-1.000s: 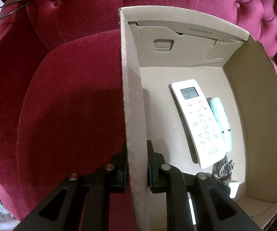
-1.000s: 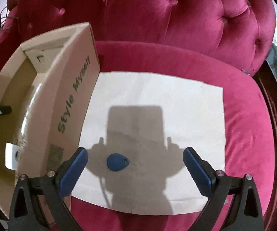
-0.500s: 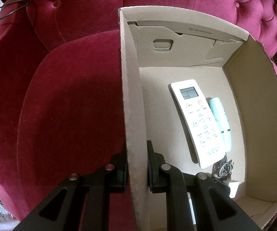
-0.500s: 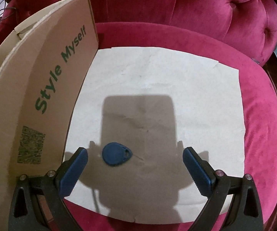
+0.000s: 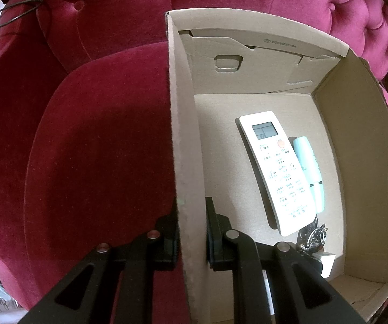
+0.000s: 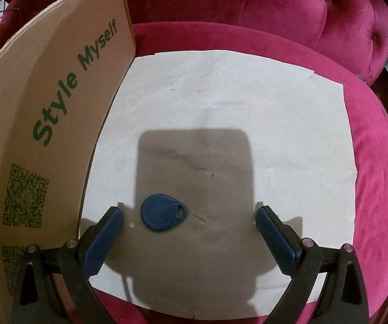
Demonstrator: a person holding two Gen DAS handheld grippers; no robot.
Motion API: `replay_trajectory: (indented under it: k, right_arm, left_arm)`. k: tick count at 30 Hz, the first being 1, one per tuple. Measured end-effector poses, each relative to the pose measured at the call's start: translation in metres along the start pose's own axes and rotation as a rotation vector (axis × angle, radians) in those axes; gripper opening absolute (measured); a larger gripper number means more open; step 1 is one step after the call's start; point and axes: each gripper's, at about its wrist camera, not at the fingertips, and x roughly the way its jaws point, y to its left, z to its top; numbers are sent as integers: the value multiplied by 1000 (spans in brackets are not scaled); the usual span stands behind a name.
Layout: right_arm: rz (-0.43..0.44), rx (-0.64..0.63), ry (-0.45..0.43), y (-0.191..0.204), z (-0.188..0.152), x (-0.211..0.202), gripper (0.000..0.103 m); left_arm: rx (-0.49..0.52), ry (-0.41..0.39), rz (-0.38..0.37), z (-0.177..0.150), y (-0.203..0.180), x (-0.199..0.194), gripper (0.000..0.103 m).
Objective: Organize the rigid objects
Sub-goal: 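Close the right gripper on the blue teardrop tag, then lift the blue tag and carry it over the box with the right gripper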
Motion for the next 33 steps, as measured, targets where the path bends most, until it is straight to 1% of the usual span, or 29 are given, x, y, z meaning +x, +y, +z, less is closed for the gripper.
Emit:
replay_trajectory:
  k: [3,6,8,9,11,12,13,14,24,26,33]
  right_arm:
    - [0,9,0,0,-1,-1,100]
    - [0,8,-7,0,-6,-8,90]
    - [-1,1,-13,2,-6,-14,77]
    - [-3,1,-13,2,-6,-15,73]
    - [-4,3,-14,3,-5,-17,57]
    - [-2,5,-14,3,-5,-18,52]
    - [-9,3,-14,4,-5,-19,42]
    - [-14,2,-15,4,-3,-18,35]
    - [-10,23,-15,4,0,-26,35]
    - [-11,23,-16,-3,5,-28,35]
    - [-17,33,-46,-2,10,-49,35]
  left_arm:
    - [1,-1,1,0,0,0,16]
    - [2,-1,3,0,-1,0,16]
    - [3,-1,4,0,-1,0,16]
    - [2,-1,4,0,-1,0,16]
    - [1,-1,3,0,-1,0,16]
    - [2,-1,4,0,-1,0,16]
    - [3,-1,5,-1,-1,0,16]
    - [3,-1,5,-1,-1,0,16]
    - [4,-1,8,-1,-1,0,16]
    - [4,-1,7,-1,-1,-1,16]
    - [2,-1,7,0,-1,-2,16]
